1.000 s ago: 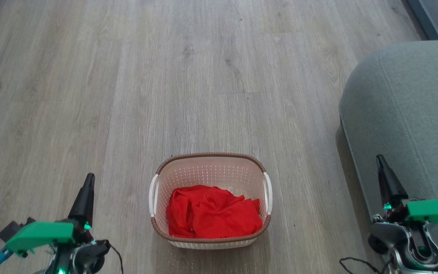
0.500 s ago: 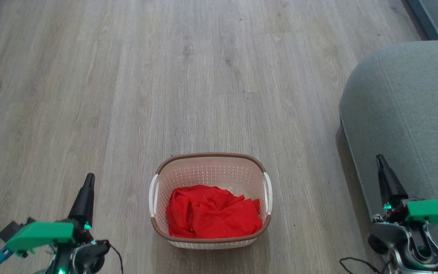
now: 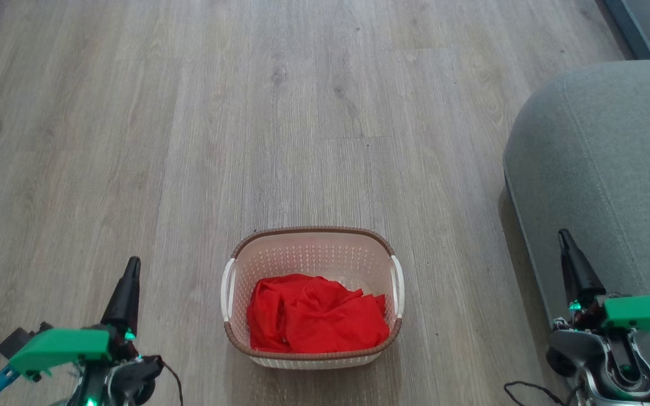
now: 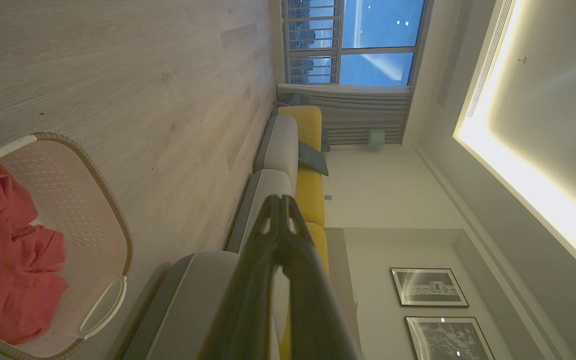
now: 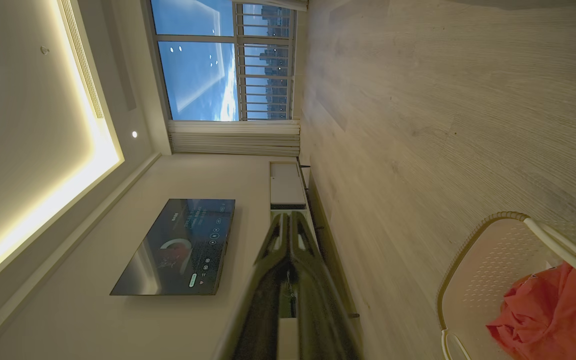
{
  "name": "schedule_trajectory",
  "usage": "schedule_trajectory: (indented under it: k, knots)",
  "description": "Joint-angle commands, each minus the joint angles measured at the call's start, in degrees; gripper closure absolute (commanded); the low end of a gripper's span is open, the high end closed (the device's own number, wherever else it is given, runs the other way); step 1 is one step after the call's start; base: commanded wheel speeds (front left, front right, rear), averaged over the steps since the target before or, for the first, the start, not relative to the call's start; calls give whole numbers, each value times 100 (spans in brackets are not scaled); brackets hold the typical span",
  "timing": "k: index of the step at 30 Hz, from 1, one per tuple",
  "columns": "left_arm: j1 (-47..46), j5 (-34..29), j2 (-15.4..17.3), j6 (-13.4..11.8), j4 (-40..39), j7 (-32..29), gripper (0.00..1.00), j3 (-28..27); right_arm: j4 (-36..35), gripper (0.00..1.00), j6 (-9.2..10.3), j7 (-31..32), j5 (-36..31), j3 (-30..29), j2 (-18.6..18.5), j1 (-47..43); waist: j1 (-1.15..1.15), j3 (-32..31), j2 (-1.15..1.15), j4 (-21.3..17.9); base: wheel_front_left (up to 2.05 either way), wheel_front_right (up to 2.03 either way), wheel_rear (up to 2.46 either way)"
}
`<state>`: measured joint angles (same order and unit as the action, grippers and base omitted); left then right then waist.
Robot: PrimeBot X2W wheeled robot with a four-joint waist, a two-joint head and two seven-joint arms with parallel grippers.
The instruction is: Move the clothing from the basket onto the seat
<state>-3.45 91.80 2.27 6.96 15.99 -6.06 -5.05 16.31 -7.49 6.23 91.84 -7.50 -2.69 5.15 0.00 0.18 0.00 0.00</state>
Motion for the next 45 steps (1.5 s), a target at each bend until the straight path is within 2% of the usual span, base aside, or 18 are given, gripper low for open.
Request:
schedule_trajectory:
  k: [1, 45]
  knots:
    - [-274, 39, 61, 53, -196, -41, 100, -145, -229, 100, 0, 23, 35, 100, -19, 103, 0, 0, 0, 0, 0, 0, 0]
    - [-274, 39, 61, 53, -196, -41, 100, -145, -229, 100, 0, 23, 35, 100, -19, 103, 0, 0, 0, 0, 0, 0, 0]
